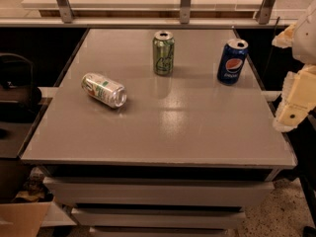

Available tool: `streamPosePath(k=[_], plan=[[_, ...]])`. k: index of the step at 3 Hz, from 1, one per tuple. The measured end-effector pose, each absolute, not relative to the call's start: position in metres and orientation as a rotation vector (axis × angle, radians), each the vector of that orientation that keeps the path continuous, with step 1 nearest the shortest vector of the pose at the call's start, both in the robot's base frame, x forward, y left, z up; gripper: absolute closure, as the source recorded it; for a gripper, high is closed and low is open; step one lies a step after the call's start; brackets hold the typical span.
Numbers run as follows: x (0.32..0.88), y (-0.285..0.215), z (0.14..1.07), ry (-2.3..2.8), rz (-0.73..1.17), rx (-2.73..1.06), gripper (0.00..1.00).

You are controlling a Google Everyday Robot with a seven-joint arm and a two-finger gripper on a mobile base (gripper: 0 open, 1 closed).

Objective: Place 7up can upright

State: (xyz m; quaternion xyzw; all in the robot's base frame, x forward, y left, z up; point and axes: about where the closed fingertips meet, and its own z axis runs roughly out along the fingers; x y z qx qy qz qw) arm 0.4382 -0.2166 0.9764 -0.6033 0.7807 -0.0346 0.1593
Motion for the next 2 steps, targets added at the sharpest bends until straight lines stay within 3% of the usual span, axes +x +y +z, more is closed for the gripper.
streamPosePath(k=[2], plan=[[0.4400,-0.2129,0.9798,2.222,-0.091,-1.715,0.00]])
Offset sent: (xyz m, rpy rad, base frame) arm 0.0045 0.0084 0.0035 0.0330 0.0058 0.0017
